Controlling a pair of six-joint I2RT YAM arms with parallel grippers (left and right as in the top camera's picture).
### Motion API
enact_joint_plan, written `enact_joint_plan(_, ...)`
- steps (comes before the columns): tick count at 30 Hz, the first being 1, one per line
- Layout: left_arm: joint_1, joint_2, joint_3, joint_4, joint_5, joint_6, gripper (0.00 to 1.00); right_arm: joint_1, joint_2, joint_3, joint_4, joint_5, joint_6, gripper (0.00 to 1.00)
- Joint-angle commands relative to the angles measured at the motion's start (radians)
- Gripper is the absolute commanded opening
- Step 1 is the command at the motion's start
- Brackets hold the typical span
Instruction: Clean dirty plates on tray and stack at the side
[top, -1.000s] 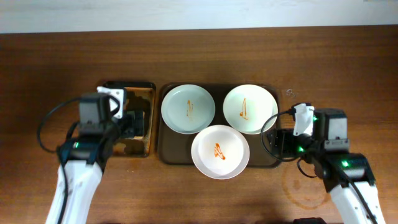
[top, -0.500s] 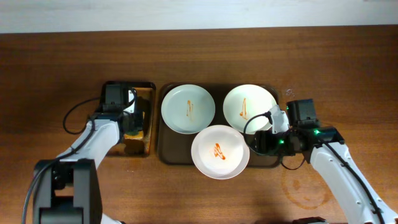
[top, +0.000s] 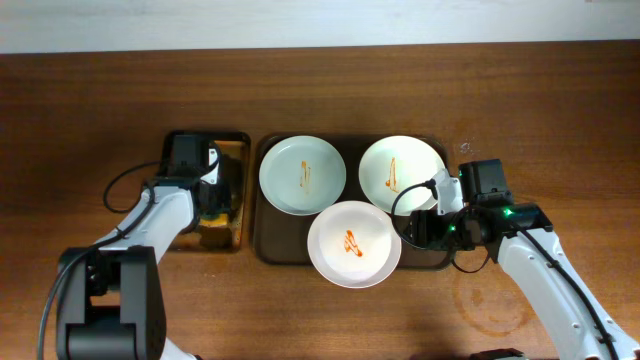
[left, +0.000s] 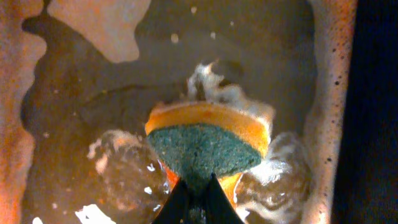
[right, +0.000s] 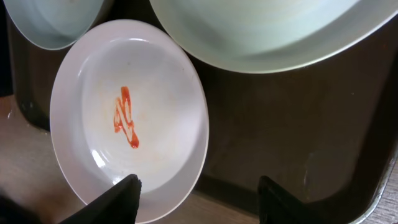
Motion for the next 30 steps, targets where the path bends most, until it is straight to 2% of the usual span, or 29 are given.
enact_joint_plan(1, 0.002, -0.066, 0.084, -0.037, -0.003, 0.005, 0.0, 0.009, 0.002, 0.011, 0.0, 0.014, 0.004, 0.61)
enact_joint_plan(4, 0.002, -0.111, 0.092, -0.044, 0.046, 0.004, 0.0, 0.009, 0.002, 0.011, 0.0, 0.014, 0.004, 0.61)
enact_joint_plan(15, 0.002, 0.071, 0.071, -0.028, 0.064, 0.005, 0.0, 0.009, 0.002, 0.011, 0.0, 0.014, 0.004, 0.61)
enact_joint_plan(19, 0.002, 0.046, 0.107, -0.024, 0.276, 0.004, 0.0, 0.009, 0.002, 0.011, 0.0, 0.014, 0.004, 0.61)
enact_joint_plan(23, 0.002, 0.038, 0.111, -0.024, 0.277, -0.004, 0.0, 0.009, 0.002, 0.011, 0.0, 0.014, 0.004, 0.62)
enact_joint_plan(30, 0.0, 0.037, 0.111, -0.031, 0.432, -0.018, 0.0, 0.009, 0.002, 0.011, -0.005, 0.015, 0.004, 0.62)
